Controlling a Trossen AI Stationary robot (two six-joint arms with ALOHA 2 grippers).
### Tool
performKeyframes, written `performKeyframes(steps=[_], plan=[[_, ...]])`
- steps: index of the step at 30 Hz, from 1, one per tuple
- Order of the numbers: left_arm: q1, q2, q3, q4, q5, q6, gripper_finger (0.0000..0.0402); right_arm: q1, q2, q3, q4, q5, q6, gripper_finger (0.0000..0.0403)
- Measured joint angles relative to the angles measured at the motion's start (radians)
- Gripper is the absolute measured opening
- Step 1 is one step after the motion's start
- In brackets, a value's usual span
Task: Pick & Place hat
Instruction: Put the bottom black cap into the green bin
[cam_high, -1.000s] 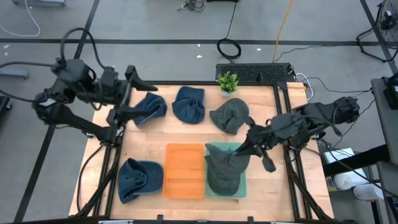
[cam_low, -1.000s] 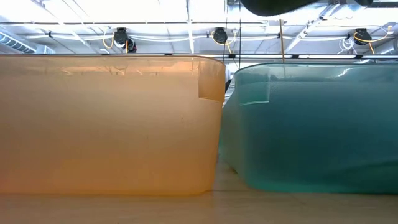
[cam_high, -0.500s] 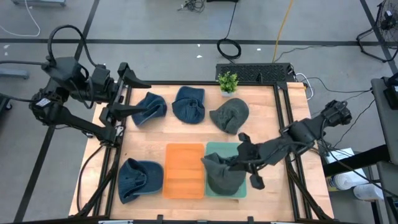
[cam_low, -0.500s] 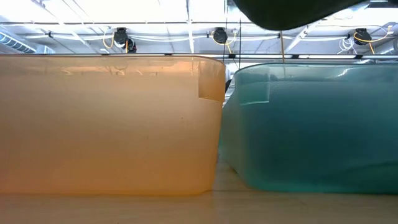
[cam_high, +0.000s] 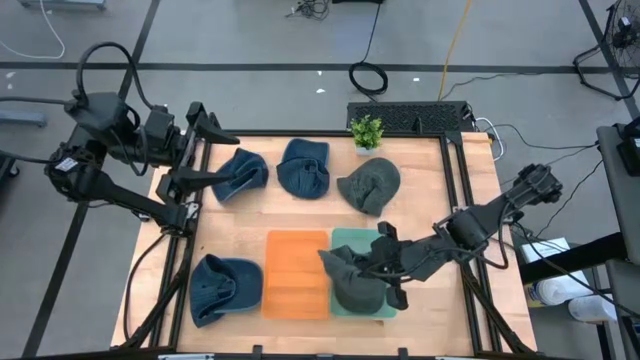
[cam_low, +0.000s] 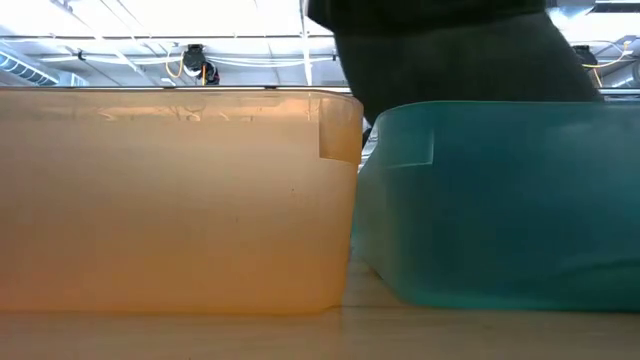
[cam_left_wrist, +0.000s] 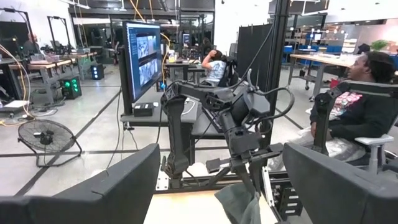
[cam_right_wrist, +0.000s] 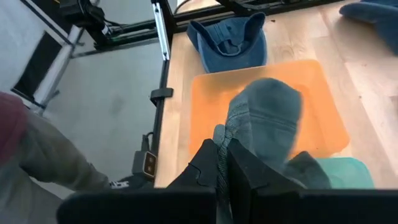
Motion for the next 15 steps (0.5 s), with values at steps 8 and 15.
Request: performKeyframes(steps=[8,15], plan=[[0.000,-0.009,0.000,-0.001,0.000,-0.001,0.0345,-0.001,-0.078,-0.149,0.104,-0.004,0.040,0.0000],[0.000,-0.009,0.000,-0.017,-0.007,-0.003,0.0347,-0.047,-0.188,-0.308,0.155,-0.005,0.072,0.0000]])
